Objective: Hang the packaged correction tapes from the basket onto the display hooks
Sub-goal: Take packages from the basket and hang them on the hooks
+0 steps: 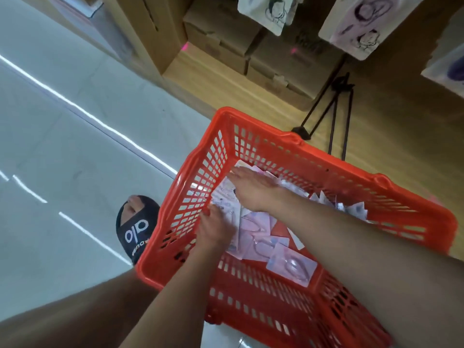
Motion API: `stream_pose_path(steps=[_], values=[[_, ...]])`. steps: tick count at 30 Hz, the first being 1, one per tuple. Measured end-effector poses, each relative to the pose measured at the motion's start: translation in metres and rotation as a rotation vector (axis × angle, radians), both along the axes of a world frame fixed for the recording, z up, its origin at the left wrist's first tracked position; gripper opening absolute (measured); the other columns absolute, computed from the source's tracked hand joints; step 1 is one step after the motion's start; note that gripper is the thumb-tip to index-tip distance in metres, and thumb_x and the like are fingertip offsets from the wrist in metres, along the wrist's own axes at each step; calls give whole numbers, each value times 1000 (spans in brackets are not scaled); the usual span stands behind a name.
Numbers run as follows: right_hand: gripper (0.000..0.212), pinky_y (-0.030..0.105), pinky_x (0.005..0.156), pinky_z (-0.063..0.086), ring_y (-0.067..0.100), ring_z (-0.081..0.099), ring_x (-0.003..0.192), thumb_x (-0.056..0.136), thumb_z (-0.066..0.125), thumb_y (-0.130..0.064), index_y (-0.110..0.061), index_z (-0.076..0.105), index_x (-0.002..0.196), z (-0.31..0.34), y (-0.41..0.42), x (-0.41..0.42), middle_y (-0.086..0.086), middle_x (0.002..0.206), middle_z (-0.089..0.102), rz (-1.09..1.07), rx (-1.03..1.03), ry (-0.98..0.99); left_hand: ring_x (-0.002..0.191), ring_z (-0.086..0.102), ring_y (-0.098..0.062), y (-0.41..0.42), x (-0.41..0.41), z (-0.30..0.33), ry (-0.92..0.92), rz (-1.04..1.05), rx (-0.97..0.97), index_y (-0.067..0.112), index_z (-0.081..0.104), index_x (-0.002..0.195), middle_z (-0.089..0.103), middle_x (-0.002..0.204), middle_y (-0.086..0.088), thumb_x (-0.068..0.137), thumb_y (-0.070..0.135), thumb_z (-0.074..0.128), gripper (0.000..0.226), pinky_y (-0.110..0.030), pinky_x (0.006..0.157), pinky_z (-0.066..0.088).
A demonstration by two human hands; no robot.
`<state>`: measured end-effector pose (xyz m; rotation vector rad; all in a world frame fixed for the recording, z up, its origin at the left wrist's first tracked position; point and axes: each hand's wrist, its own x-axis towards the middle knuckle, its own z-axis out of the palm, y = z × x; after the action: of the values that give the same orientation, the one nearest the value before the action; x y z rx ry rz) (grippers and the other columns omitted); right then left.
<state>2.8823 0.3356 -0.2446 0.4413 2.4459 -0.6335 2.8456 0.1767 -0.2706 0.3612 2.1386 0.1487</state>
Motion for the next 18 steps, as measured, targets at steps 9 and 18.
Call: stream_pose_path(steps=[9, 18], values=[[63, 43, 123, 22, 35, 28, 149, 99, 52, -20, -17, 29, 158, -23, 15, -14, 16, 161, 29, 119, 75, -219, 115, 64, -39, 2, -5, 1, -9, 111, 63, 4, 34, 128, 61, 121, -18, 79, 12, 84, 70, -46, 101, 53], [77, 48, 123, 23, 28, 41, 146, 93, 70, -29, -16, 30, 157, 2, 1, -20, 6, 160, 40, 239, 87, -194, 110, 67, -31, -3, -16, 2, -115, 109, 46, 15, 44, 135, 66, 110, -4, 67, 23, 91, 83, -45, 98, 57]])
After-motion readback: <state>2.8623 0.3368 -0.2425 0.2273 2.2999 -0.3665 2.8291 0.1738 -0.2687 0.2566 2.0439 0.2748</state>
